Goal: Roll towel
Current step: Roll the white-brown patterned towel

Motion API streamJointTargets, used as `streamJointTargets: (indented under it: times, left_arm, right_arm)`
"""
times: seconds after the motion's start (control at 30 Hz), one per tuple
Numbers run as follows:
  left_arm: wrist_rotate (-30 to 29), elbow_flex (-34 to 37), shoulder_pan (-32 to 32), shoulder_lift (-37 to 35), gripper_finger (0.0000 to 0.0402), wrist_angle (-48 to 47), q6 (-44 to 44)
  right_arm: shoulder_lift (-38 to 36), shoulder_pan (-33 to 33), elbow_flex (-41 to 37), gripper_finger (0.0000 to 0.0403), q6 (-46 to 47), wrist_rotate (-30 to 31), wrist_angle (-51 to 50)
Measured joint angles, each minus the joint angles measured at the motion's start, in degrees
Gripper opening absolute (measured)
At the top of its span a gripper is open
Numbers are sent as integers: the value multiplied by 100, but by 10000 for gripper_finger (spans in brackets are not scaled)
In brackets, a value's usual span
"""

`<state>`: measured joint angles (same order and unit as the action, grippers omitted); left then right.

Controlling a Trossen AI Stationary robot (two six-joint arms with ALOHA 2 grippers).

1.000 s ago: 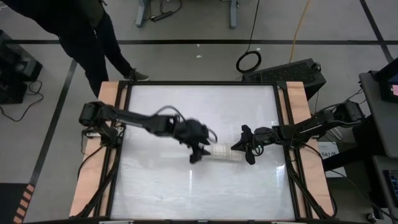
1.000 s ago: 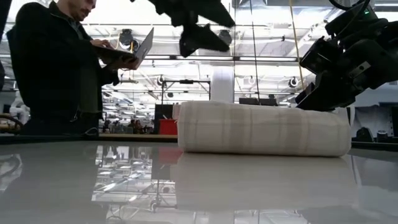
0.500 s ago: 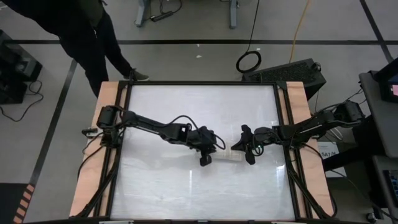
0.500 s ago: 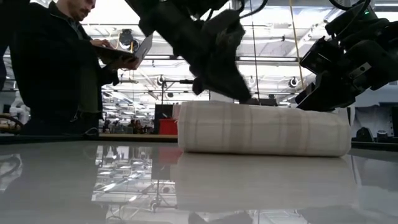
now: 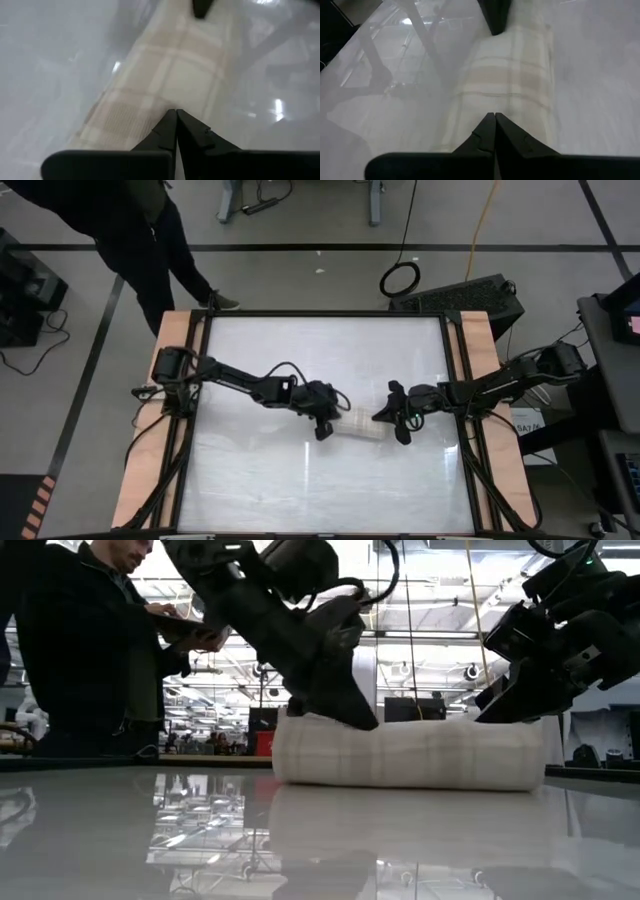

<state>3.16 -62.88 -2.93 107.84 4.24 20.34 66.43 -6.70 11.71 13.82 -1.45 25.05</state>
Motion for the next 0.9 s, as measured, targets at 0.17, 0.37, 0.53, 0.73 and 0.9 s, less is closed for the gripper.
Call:
streamJointTargets:
  times: [0.17,0.37,0.53,0.73,0.9]
  left_arm:
    - [128,-4,149,34,17,108,37]
    - [258,35,283,38,17,142,185]
    - [253,96,314,38,17,138,339]
    - [256,95,324,91,17,139,588]
    - [253,95,303,91,17,104,768]
  right_arm:
    - [-250,-1,0,0,279,87,994]
    - [-4,-11,0,0,366,623,1239]
    - [644,-61,0,0,437,612,1544]
    - [1445,-50,2,0,320,597,2080]
    - [1865,-50,6,0,147,566,2177]
